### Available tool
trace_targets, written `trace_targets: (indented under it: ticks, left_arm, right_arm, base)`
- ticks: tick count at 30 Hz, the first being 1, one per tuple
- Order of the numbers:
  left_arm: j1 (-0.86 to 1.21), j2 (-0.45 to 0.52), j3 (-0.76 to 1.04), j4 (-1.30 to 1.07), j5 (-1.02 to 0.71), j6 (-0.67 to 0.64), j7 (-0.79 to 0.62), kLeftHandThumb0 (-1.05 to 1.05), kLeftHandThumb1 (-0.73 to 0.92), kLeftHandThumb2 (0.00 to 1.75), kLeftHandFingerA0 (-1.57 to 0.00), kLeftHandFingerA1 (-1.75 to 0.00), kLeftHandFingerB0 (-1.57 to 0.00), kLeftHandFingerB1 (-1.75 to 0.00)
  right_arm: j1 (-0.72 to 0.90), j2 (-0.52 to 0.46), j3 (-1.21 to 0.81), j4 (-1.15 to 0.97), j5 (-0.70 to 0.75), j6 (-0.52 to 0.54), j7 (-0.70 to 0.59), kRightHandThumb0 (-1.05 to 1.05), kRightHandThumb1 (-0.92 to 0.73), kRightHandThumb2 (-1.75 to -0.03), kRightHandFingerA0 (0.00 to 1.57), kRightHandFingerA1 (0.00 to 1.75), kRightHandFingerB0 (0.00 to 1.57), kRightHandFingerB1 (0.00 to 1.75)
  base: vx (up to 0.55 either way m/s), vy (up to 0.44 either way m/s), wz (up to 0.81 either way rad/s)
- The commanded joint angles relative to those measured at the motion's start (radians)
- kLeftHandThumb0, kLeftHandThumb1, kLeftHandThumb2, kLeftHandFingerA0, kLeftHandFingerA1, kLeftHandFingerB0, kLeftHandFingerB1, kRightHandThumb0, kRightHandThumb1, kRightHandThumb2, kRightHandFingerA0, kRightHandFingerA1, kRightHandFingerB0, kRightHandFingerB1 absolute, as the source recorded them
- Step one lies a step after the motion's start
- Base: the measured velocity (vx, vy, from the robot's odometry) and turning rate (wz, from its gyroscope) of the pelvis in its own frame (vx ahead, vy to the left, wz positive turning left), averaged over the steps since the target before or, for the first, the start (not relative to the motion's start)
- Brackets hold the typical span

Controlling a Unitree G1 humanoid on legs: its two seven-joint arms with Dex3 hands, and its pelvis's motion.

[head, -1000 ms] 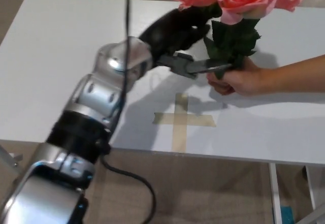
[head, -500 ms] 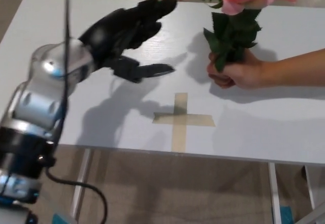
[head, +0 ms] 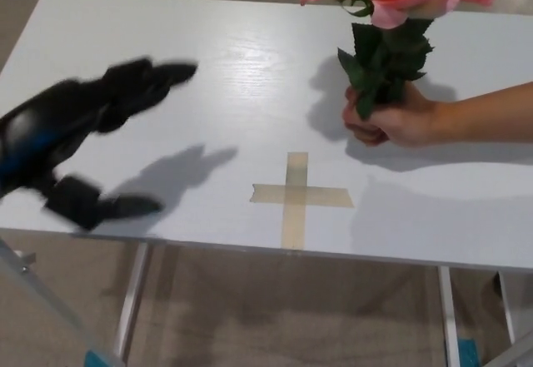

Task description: Use the left hand to pick up the rose and passes it to a human.

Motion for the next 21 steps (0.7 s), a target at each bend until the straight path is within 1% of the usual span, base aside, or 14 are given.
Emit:
trace_targets:
  ticks: [1, 2, 3, 4, 5, 8, 10, 12, 13, 14, 16, 19, 20, 21]
  left_arm:
    - [0.076, 0.033, 0.045, -0.091, -0.069, -0.025, -0.066, -0.64, 0.38, 0.67, -0.13, -0.35, -0.19, -0.35]
    - [0.203, 0.040, 0.129, -0.158, -0.152, -0.048, -0.128, -0.48, 0.35, 0.66, -0.41, -0.46, -0.40, -0.43]
    - [0.297, 0.043, 0.189, -0.207, -0.202, -0.046, -0.162, -0.39, 0.40, 0.52, -0.48, -0.39, -0.46, -0.36]
    - [0.352, 0.035, 0.221, -0.224, -0.224, -0.041, -0.174, -0.42, 0.32, 0.69, -0.47, -0.52, -0.35, -0.44]
    - [0.422, 0.010, 0.257, -0.226, -0.253, -0.047, -0.187, -0.42, 0.40, 0.53, -0.50, -0.41, -0.46, -0.37]
    - [0.509, -0.037, 0.285, -0.192, -0.289, -0.063, -0.196, -0.44, 0.40, 0.53, -0.50, -0.41, -0.47, -0.37]
    - [0.530, -0.066, 0.284, -0.161, -0.298, -0.081, -0.196, -0.44, 0.41, 0.53, -0.51, -0.41, -0.47, -0.37]
    - [0.567, -0.122, 0.269, -0.115, -0.306, -0.084, -0.185, -0.44, 0.41, 0.53, -0.52, -0.41, -0.48, -0.37]
    - [0.571, -0.130, 0.267, -0.109, -0.307, -0.085, -0.185, -0.44, 0.41, 0.53, -0.52, -0.41, -0.48, -0.37]
    - [0.554, -0.197, 0.220, 0.003, -0.262, -0.098, -0.137, -0.44, 0.43, 0.53, -0.53, -0.42, -0.50, -0.37]
    - [0.480, -0.248, 0.179, 0.159, -0.177, -0.115, -0.061, -0.45, 0.45, 0.54, -0.53, -0.41, -0.52, -0.38]
    - [0.446, -0.260, 0.140, 0.276, -0.076, -0.082, 0.034, -0.46, 0.46, 0.54, -0.52, -0.40, -0.53, -0.38]
    - [0.396, -0.266, 0.103, 0.459, 0.002, -0.104, 0.100, -0.53, 0.39, 0.75, -0.44, -0.50, -0.38, -0.45]
    - [0.343, -0.267, 0.080, 0.608, 0.041, -0.124, 0.138, -0.56, 0.40, 0.75, -0.45, -0.51, -0.33, -0.43]
  right_arm:
    - [0.022, -0.001, -0.003, 0.007, -0.003, 0.008, 0.001, -0.39, -0.71, -0.62, 0.53, 0.39, 0.42, 0.35]
    - [0.025, -0.001, -0.007, 0.007, 0.000, 0.007, -0.003, -0.39, -0.71, -0.62, 0.54, 0.39, 0.43, 0.35]
    - [0.023, 0.000, -0.010, 0.007, 0.002, 0.006, -0.007, -0.39, -0.71, -0.61, 0.55, 0.39, 0.43, 0.35]
    - [0.021, 0.001, -0.011, 0.008, 0.002, 0.004, -0.012, -0.39, -0.71, -0.61, 0.56, 0.40, 0.44, 0.35]
    - [0.020, 0.005, -0.012, 0.009, 0.002, 0.003, -0.019, -0.39, -0.71, -0.61, 0.56, 0.40, 0.45, 0.36]
    - [0.013, 0.013, -0.011, 0.010, 0.001, 0.005, -0.026, -0.39, -0.71, -0.62, 0.56, 0.40, 0.46, 0.36]
    - [0.006, 0.014, -0.014, 0.009, 0.003, 0.006, -0.028, -0.39, -0.71, -0.61, 0.56, 0.40, 0.46, 0.36]
    - [0.013, 0.015, -0.013, 0.009, 0.001, 0.004, -0.029, -0.39, -0.71, -0.61, 0.57, 0.40, 0.46, 0.36]
    - [0.015, 0.015, -0.013, 0.009, 0.001, 0.004, -0.029, -0.39, -0.71, -0.61, 0.57, 0.40, 0.46, 0.36]
    - [0.009, 0.015, -0.010, 0.009, -0.003, 0.005, -0.027, -0.38, -0.71, -0.61, 0.56, 0.40, 0.46, 0.36]
    - [-0.031, 0.012, -0.012, 0.008, -0.002, 0.015, -0.023, -0.38, -0.71, -0.61, 0.55, 0.40, 0.44, 0.35]
    - [-0.037, 0.015, -0.010, 0.009, -0.004, 0.013, -0.020, -0.38, -0.71, -0.61, 0.55, 0.40, 0.44, 0.35]
    - [-0.018, 0.016, -0.008, 0.012, -0.006, 0.008, -0.022, -0.38, -0.71, -0.61, 0.55, 0.40, 0.44, 0.35]
    - [-0.010, 0.017, -0.007, 0.013, -0.006, 0.006, -0.024, -0.38, -0.71, -0.61, 0.56, 0.40, 0.45, 0.35]
  base:
    - [0.00, 0.000, 0.00]
    - [0.00, 0.000, 0.00]
    - [0.00, 0.000, 0.00]
    - [0.00, 0.000, 0.00]
    - [0.00, 0.000, 0.00]
    - [0.00, 0.000, 0.00]
    - [0.00, 0.000, 0.00]
    - [0.00, 0.000, 0.00]
    - [0.00, 0.000, 0.00]
    - [0.00, 0.000, 0.00]
    - [0.00, 0.000, 0.00]
    - [0.00, 0.000, 0.00]
    - [0.00, 0.000, 0.00]
    - [0.00, 0.000, 0.00]
